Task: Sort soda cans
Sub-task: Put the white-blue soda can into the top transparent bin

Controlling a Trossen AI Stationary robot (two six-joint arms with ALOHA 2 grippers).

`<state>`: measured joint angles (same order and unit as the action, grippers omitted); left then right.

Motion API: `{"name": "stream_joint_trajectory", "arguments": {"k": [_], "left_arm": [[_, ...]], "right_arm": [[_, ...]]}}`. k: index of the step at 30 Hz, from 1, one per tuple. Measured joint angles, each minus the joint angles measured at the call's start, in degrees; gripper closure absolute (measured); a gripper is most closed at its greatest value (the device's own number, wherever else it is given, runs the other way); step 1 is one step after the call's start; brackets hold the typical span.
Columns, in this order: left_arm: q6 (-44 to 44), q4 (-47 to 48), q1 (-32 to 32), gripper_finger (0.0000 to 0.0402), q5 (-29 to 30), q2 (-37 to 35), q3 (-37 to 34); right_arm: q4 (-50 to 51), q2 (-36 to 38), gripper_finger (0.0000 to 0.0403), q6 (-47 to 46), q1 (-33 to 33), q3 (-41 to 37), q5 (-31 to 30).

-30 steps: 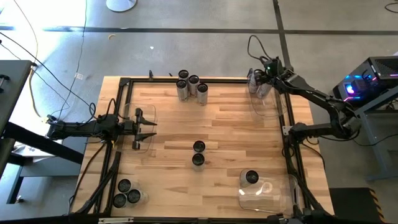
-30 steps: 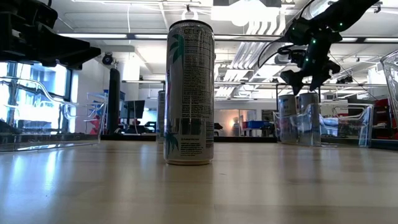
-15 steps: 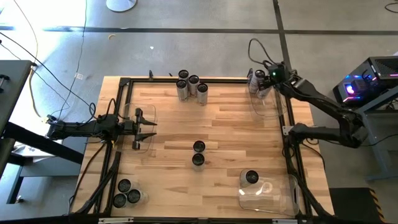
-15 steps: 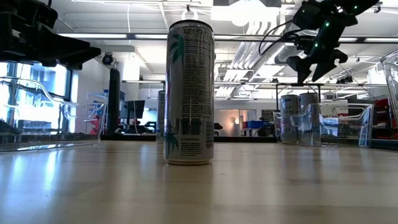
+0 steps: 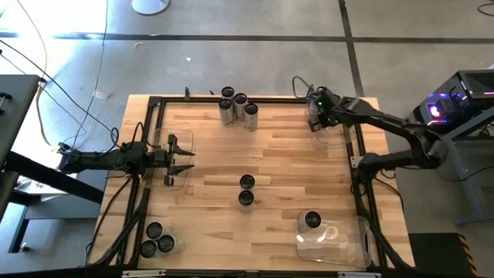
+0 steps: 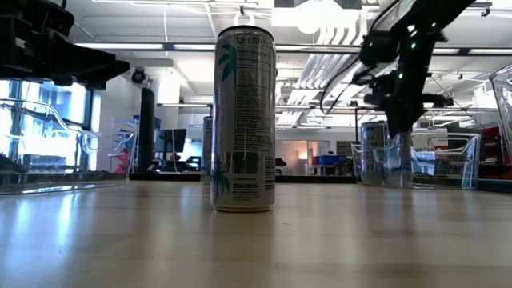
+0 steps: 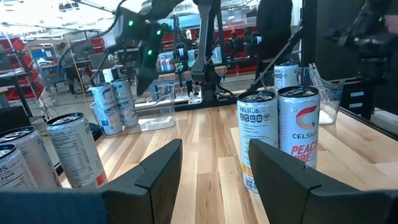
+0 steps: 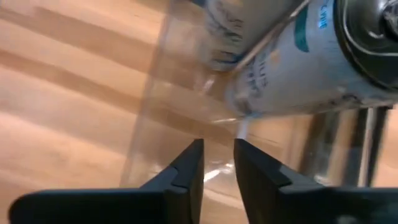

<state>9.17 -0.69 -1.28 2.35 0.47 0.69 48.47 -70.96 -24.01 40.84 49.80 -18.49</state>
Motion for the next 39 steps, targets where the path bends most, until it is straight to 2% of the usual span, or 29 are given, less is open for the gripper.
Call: {"name": "stream_joint_trajectory", "arguments": {"k": [6,9,18,30,39], "left_arm": [[0.00,0.02,-0.02,0.0222,-0.02,0.00,-0.01],[0.00,0.01,-0.02,0.0222,-0.02,0.00,-0.01],[0.00,0.02,0.00,0.0222,-0.02,0.00,-0.02],[0.00,0.01,-0.01,0.0222,-0.01,0.00,-0.01],[0.00,0.02,-0.02,0.0222,0.00,0.00,-0.02]], "right_arm": [[-2.03,-7.63,0.0355,0.97,0.42,0.00,-0.46],[-3.06,-10.67,0.0365,1.99,0.42,0.00,-2.70],[-5.18,-17.19,0.0373,3.60,3.08,0.00,-6.16],[-8.90,-19.19,0.0373,6.35,4.90,0.05,-11.16],[-7.76,-19.21,0.0373,7.41,4.27,0.05,-10.34]]}}
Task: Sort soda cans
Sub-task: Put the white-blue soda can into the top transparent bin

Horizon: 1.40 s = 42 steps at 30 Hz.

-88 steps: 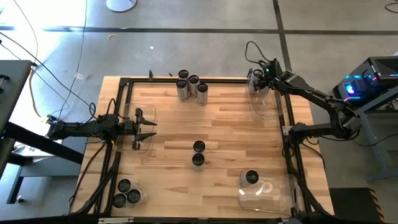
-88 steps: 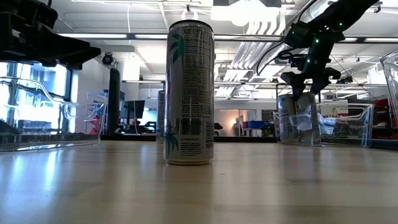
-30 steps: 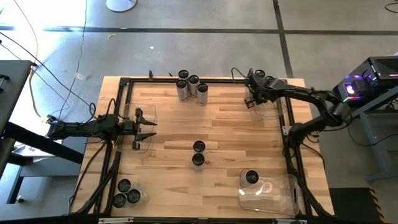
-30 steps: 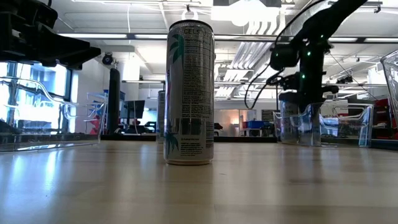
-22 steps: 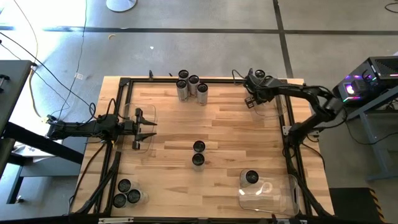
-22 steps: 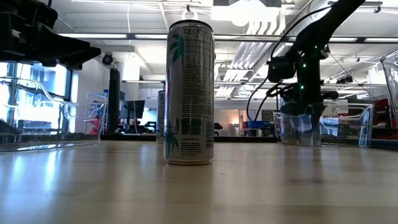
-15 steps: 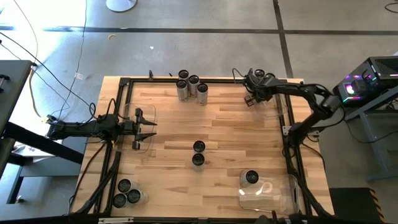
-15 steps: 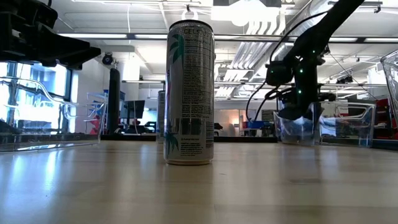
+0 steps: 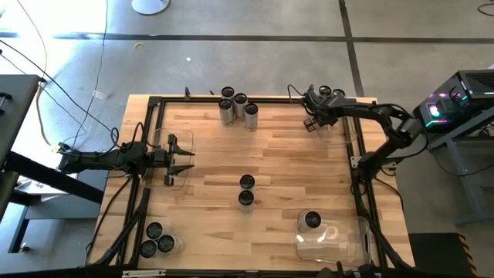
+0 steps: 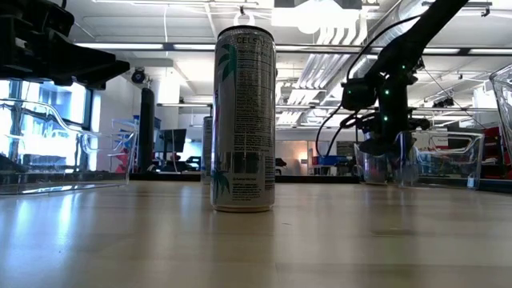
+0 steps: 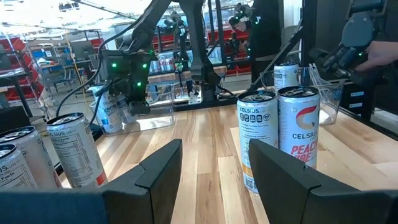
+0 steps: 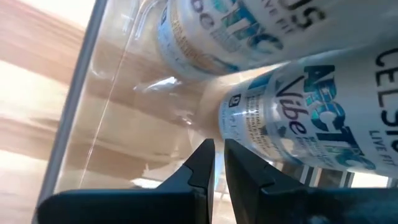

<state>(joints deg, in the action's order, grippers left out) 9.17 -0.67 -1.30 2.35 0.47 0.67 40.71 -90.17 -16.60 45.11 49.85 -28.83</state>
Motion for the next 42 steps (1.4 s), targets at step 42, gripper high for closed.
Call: {"name": "stream_joint_trajectory", "arguments": {"k": [42], "left_arm": [[0.00,-0.02,0.02,0.0223,0.00,0.00,0.02]], "right_arm": [[13.45,14.61,0.0373,-4.78,-11.21,0.62,-11.66]]}}
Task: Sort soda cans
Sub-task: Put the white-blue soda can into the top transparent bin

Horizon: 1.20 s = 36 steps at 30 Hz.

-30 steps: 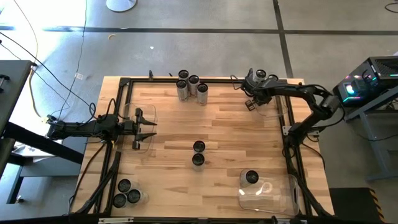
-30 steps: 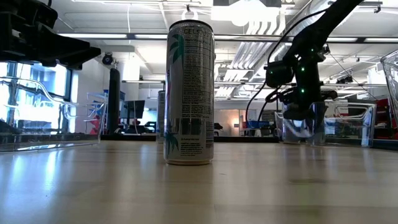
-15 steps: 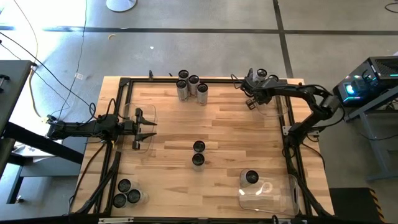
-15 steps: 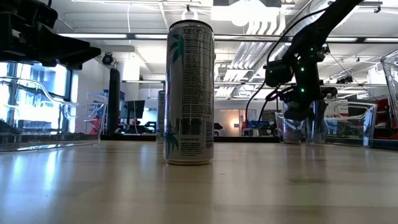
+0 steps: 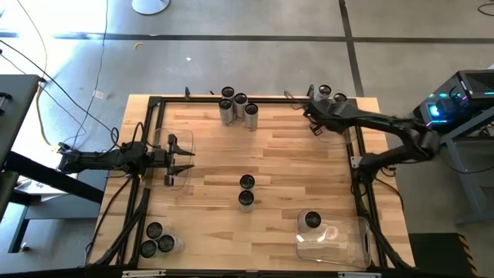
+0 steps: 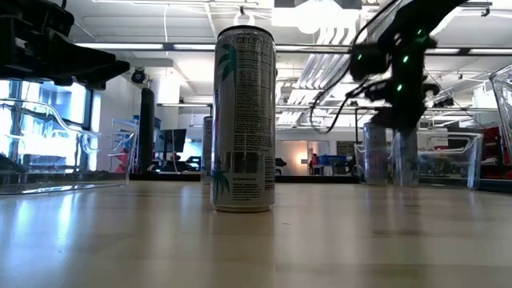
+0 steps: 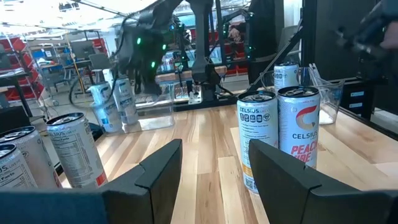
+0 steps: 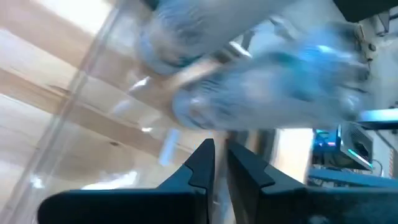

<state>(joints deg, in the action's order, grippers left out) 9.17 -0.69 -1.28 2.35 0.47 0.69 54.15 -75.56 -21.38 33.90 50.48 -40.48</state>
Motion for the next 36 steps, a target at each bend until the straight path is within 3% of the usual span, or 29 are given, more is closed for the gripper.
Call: {"name": "stream_joint_trajectory", "arguments": {"k": [4,7,11,17,20,25,36], "left_arm": [[0.00,0.00,0.00,0.0222,-0.01,0.00,-0.01],[0.00,0.00,0.00,0.0222,0.00,0.00,0.00],[0.00,0.00,-0.01,0.0222,0.00,0.00,-0.01],[0.00,0.02,0.00,0.0222,-0.01,0.00,-0.01],[0.00,0.02,-0.01,0.0222,-0.02,0.00,-0.02],[0.00,-0.02,-0.01,0.0222,-0.04,0.06,-0.02],[0.00,0.06,-0.01,0.0222,-0.03,0.27,0.00]], "right_arm": [[2.61,6.71,0.0361,-0.59,0.36,4.00,1.50],[2.25,10.19,0.0331,0.70,1.35,7.62,5.58],[2.42,11.99,0.0261,3.63,4.90,10.96,11.89],[0.66,10.61,0.0133,9.71,15.68,12.44,22.03],[0.23,8.73,0.0096,11.38,20.46,12.44,25.76],[-1.47,6.19,0.0083,11.17,21.30,12.61,27.13],[-0.59,0.51,0.0082,11.20,21.11,12.61,21.52]]}}
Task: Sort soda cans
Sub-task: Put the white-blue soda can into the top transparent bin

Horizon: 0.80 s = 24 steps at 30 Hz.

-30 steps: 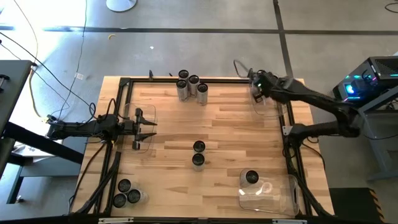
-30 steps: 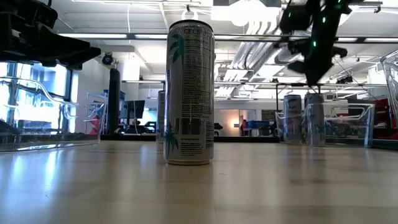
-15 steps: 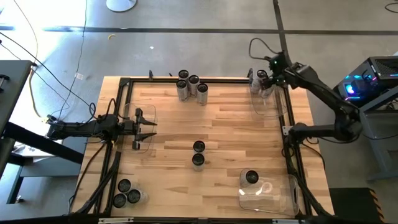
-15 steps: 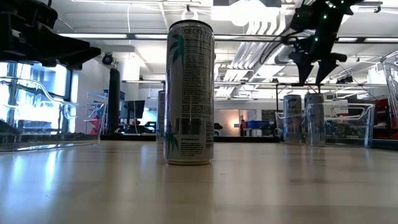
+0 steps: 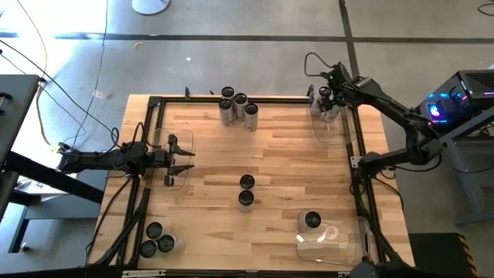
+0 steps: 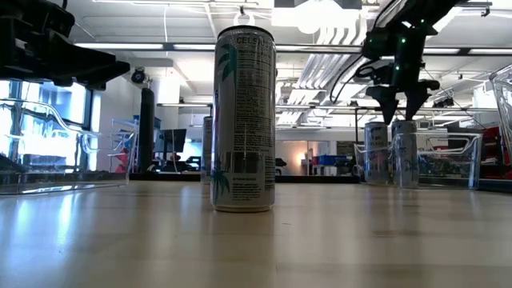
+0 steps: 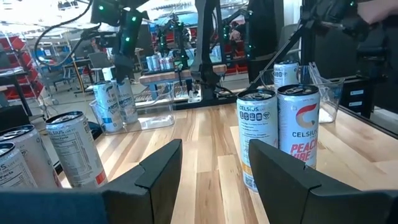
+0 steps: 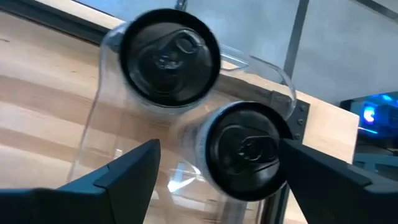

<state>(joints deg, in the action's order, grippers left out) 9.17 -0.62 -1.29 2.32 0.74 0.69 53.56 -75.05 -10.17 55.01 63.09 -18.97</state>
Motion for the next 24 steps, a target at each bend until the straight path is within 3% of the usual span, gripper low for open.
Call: {"name": "stream_joint_trajectory", "arguments": {"k": [13,24], "left_arm": [[0.01,-0.02,-0.01,0.0222,0.05,0.01,-0.01],[0.00,-0.02,0.01,0.0222,0.05,0.01,-0.02]], "right_arm": [[0.49,-0.32,0.0082,0.33,0.26,1.45,0.32],[1.35,-6.60,0.0082,1.04,0.28,1.79,-4.04]]}}
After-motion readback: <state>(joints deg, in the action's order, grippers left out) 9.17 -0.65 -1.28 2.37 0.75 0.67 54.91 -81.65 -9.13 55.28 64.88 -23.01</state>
